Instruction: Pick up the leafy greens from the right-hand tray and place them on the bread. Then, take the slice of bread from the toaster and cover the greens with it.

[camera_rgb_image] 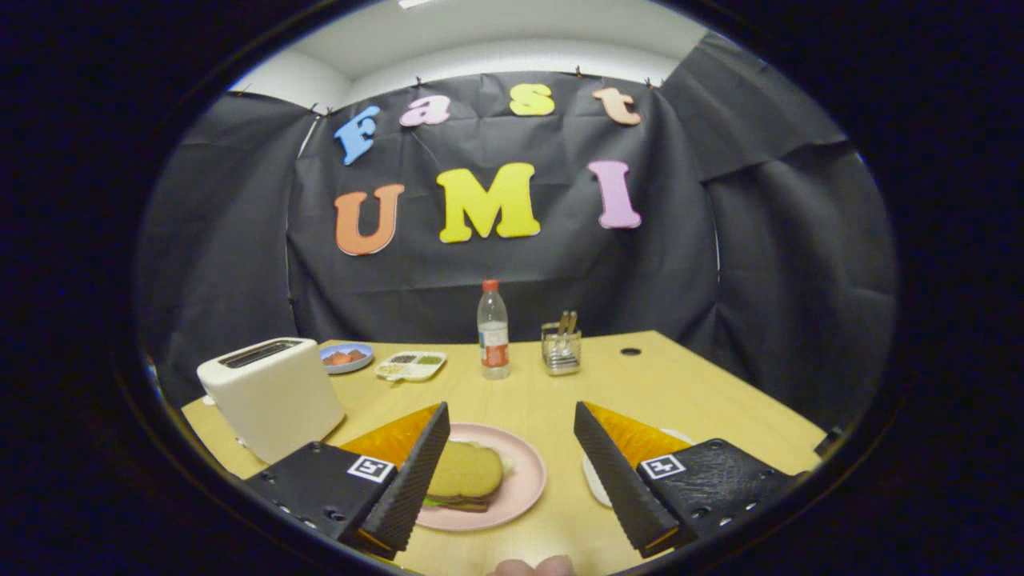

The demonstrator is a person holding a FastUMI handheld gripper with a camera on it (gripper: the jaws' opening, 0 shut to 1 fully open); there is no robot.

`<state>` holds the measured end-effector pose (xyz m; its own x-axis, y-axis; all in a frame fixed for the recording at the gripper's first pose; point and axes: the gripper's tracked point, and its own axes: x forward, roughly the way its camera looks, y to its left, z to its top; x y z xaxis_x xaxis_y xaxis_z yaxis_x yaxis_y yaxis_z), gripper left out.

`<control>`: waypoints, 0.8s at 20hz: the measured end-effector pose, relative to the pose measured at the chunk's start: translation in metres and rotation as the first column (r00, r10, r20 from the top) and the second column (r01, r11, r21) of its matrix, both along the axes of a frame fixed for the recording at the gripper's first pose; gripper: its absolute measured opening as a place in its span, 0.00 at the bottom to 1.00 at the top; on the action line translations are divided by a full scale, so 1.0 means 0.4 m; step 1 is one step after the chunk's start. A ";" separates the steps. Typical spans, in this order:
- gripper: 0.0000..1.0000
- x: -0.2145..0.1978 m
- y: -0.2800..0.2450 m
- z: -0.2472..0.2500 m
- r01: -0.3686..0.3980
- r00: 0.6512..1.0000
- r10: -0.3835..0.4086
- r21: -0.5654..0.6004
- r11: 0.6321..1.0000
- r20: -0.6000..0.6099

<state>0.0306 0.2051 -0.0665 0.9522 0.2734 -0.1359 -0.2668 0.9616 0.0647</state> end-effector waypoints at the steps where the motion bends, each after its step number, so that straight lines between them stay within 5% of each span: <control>1: 0.96 -0.007 -0.028 0.032 0.014 0.999 -0.014 0.002 1.000 0.033; 9: 0.95 -0.077 -0.284 0.256 0.172 0.961 -0.171 0.015 0.985 0.219; 16: 0.95 -0.098 -0.390 0.288 0.239 0.941 -0.240 0.037 0.970 0.240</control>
<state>-0.0085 0.0490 0.0485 0.9937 0.0334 0.1069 -0.0372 0.9987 0.0341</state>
